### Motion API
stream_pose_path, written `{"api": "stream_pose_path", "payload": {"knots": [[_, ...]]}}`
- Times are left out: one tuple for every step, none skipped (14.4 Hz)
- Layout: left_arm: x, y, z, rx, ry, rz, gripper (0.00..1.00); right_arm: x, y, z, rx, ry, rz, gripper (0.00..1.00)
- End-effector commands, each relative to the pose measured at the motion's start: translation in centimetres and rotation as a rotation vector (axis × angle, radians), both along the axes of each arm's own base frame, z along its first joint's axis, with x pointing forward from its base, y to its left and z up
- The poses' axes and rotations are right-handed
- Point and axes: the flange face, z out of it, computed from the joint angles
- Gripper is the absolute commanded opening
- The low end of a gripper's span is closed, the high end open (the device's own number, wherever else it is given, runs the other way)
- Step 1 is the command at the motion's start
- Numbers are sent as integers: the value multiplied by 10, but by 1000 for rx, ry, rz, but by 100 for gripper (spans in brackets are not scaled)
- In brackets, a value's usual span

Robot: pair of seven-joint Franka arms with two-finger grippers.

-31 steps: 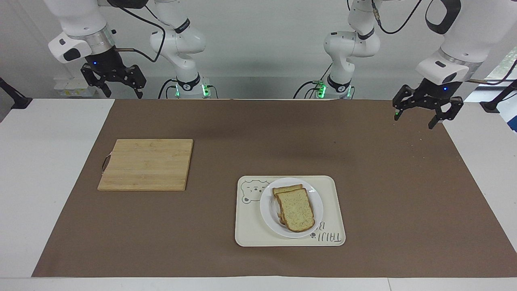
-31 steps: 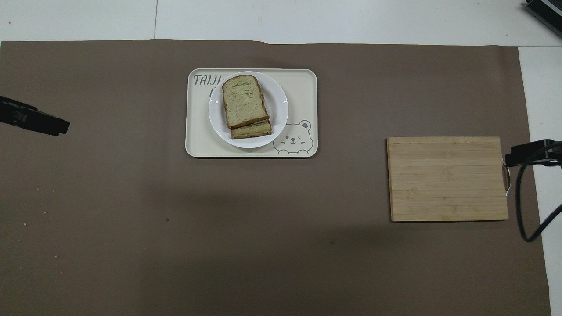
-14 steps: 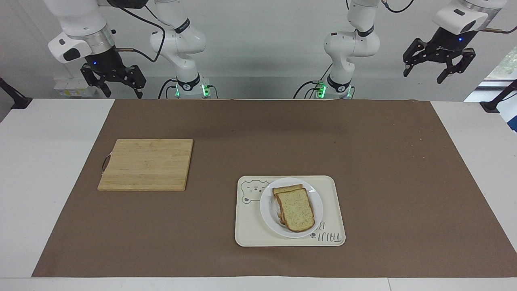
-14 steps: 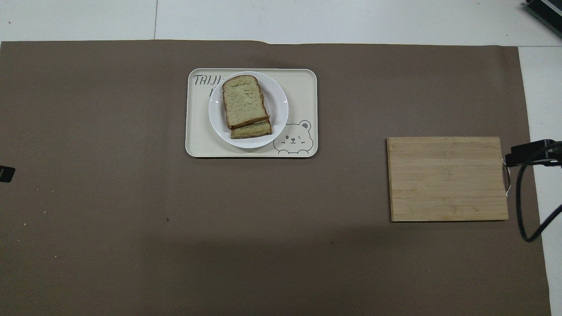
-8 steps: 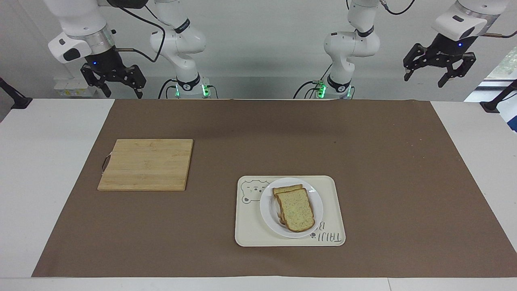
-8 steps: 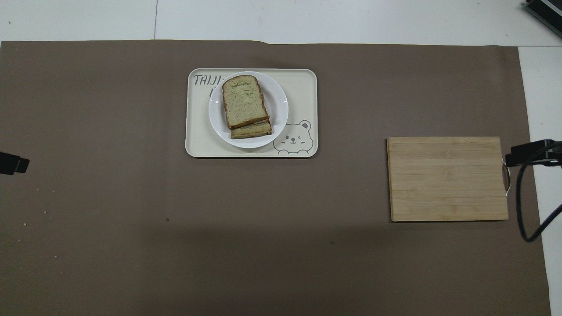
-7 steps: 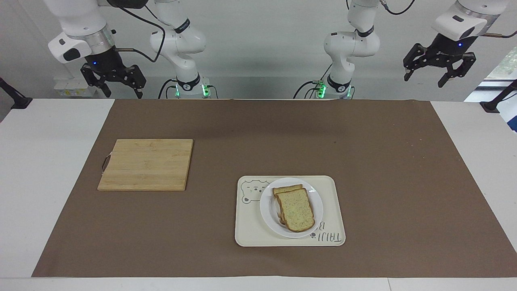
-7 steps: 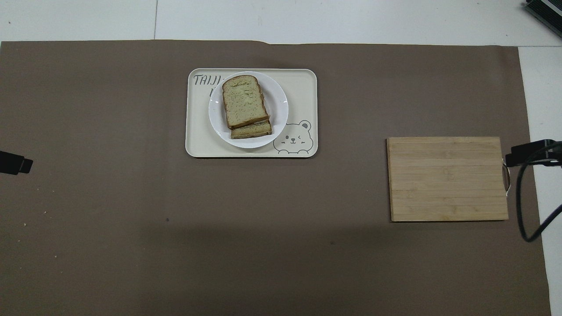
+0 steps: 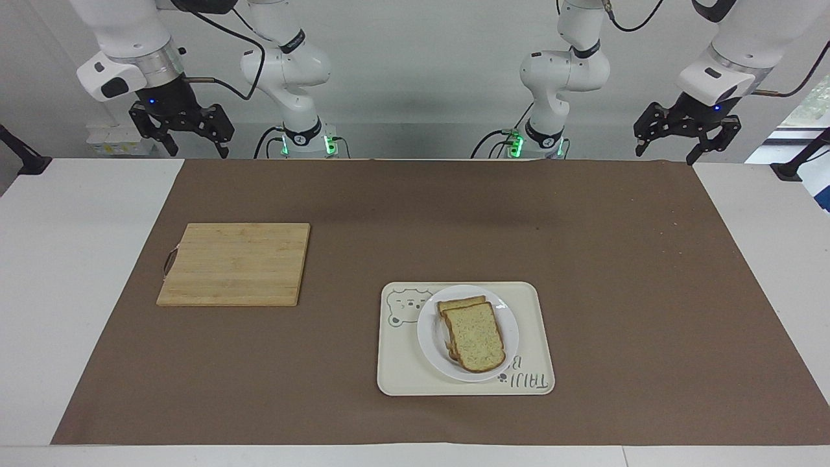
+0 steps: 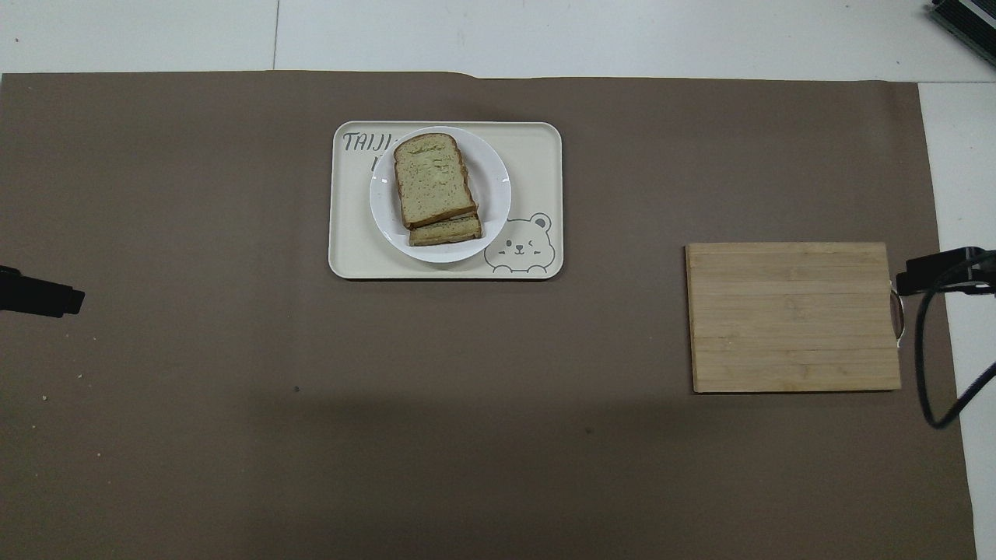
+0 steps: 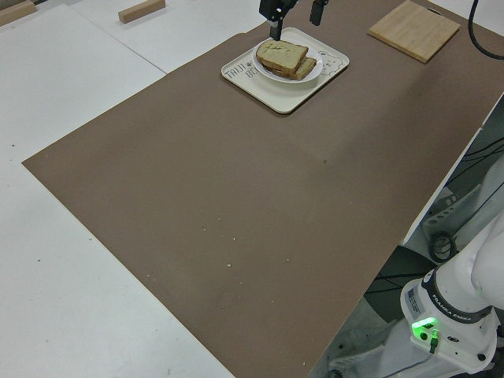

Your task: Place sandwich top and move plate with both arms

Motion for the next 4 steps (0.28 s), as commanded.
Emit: {"api": "stream_pose_path", "payload": {"knots": [[-9, 0, 0, 16, -19, 11, 100, -1, -5, 1, 3, -10, 18, 100], [-9, 0, 1, 16, -21, 14, 100, -1, -5, 1, 3, -10, 18, 100], [-8, 0, 0, 16, -18, 17, 100, -1, -5, 1, 3, -11, 18, 100], [-8, 0, 1, 16, -19, 28, 100, -1, -5, 1, 3, -11, 18, 100]]}}
